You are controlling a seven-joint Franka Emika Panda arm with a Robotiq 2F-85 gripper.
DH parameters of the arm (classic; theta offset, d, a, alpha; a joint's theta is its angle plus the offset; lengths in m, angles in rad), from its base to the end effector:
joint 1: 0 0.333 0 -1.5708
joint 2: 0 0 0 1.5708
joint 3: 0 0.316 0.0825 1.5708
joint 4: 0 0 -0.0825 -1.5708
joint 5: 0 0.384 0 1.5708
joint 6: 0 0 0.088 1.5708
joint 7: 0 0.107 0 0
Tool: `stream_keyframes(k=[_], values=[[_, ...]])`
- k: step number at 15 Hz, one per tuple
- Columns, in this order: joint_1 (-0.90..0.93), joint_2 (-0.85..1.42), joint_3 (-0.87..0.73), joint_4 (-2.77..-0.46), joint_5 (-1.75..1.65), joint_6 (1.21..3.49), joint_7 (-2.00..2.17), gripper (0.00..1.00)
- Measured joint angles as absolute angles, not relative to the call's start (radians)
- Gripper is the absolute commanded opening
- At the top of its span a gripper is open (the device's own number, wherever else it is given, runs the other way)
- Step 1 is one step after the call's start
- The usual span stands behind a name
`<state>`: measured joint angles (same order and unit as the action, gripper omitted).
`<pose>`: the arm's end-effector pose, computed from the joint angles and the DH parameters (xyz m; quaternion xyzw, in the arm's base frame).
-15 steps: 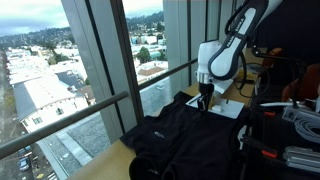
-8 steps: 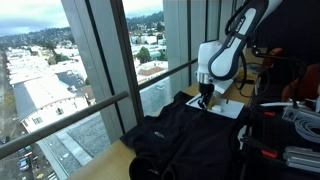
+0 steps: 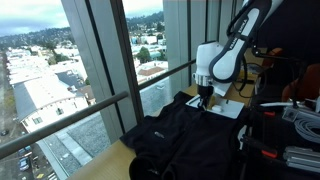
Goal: Fully zip up the fleece jacket
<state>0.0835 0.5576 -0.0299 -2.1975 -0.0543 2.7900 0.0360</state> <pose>0.5491 0.0312 0.1291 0.9990 0.0365 0.0182 0.0169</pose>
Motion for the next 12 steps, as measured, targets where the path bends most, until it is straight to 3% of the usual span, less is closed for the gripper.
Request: stream_keyframes(k=[12], values=[[0.205,0.555,-0.016,-2.185,-0.076,2.765,0.107,0.02]])
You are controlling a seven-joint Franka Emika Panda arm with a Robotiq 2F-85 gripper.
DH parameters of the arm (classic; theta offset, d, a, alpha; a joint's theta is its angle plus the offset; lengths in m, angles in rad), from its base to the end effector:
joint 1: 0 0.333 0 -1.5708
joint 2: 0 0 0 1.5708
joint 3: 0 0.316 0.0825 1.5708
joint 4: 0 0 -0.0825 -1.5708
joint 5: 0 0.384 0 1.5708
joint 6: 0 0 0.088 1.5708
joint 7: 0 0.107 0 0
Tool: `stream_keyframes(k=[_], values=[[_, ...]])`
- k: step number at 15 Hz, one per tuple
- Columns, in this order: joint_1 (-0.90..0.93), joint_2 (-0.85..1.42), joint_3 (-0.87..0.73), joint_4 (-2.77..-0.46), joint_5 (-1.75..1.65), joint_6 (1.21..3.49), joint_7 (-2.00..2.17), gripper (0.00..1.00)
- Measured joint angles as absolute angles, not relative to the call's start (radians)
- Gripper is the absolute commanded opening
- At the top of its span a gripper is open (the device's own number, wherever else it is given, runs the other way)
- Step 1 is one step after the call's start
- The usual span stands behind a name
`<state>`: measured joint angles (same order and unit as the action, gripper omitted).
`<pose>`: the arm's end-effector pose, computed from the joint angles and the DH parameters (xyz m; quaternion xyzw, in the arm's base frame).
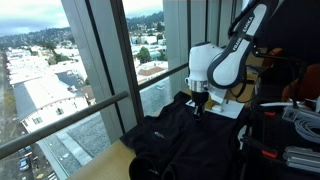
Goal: Fully zip up the fleece jacket
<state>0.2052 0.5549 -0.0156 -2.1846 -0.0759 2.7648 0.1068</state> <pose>0.5429 0.1071 0.1323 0.9967 0.0776 0.0151 0.0164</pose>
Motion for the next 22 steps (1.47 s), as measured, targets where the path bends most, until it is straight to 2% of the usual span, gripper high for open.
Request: stream_keyframes(k=[15,22], values=[[0.286,0.565,0.083,-2.022,-0.075,2.515,0.168,0.02],[0.346,0.675,0.098,-1.844,-0.075,2.384,0.228,0.02]])
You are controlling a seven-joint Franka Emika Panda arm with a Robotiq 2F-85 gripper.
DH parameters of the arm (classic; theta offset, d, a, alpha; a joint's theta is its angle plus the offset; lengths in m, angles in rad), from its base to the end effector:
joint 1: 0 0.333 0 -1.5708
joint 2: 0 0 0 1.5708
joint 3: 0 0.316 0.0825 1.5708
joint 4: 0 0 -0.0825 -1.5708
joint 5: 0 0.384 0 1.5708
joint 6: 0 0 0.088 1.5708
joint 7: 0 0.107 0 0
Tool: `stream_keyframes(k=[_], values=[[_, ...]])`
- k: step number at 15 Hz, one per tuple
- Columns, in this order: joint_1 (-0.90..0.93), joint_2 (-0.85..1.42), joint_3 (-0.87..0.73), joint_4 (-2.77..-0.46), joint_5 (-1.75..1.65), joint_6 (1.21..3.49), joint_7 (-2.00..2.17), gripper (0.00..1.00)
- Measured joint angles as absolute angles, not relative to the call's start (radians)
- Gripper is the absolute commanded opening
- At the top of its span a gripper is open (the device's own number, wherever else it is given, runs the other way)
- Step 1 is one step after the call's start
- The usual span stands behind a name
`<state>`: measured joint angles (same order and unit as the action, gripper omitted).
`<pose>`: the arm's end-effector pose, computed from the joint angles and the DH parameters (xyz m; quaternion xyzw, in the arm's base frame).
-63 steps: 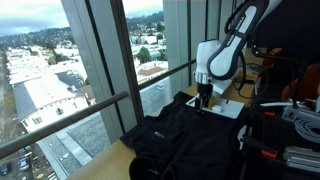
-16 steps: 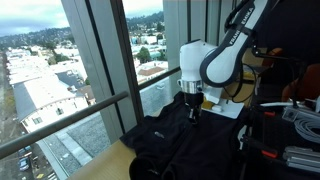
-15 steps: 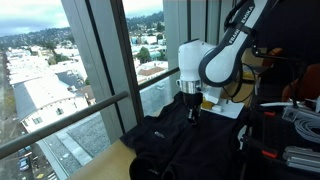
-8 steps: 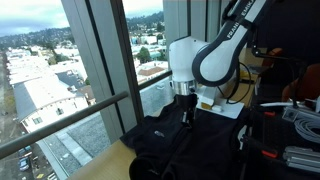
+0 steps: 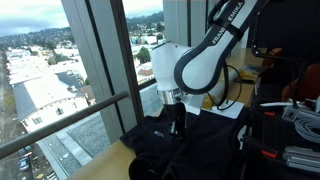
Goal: Fully zip up the fleece jacket
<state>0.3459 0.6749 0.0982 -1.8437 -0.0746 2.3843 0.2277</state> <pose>0.5668 0.2666 0.1484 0.9897 0.1277 -0.0637 0.0143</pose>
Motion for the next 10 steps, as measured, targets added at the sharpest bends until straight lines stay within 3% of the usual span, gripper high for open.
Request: stream_keyframes(k=[10], values=[[0.424,0.825,0.124,-1.618,-0.072,2.257,0.276,0.02]])
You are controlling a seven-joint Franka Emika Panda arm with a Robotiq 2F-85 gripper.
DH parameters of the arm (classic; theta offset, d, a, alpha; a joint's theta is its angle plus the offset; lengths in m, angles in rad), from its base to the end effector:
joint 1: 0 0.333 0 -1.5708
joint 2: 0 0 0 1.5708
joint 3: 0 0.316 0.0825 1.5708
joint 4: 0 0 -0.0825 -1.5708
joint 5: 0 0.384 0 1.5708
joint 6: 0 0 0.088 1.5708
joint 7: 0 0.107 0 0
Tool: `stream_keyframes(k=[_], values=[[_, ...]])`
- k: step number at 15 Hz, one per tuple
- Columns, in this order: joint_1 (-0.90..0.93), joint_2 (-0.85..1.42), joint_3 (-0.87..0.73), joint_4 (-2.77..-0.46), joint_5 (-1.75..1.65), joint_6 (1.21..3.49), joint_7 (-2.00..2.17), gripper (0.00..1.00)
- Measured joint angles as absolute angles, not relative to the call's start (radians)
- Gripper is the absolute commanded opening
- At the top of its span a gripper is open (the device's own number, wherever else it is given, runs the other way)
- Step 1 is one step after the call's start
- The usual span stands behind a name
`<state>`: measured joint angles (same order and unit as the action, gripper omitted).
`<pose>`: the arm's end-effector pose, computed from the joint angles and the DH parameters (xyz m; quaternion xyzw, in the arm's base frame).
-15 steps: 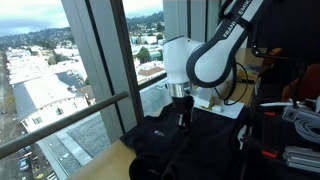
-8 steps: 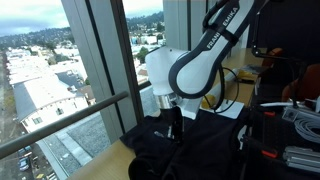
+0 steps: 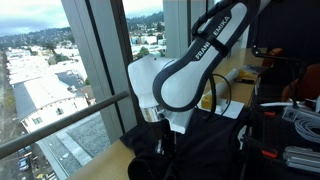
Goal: Fully zip up the fleece jacket
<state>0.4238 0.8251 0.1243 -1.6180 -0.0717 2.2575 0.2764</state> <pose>0.5734 0.3388 0.1277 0.9853 0.1442 -0.0902 0.0159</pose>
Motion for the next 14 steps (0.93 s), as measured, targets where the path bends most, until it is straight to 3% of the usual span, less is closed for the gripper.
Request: stream_keyframes(k=[14], values=[[0.459,0.826,0.183,-1.500,-0.028,2.177,0.278,0.02]])
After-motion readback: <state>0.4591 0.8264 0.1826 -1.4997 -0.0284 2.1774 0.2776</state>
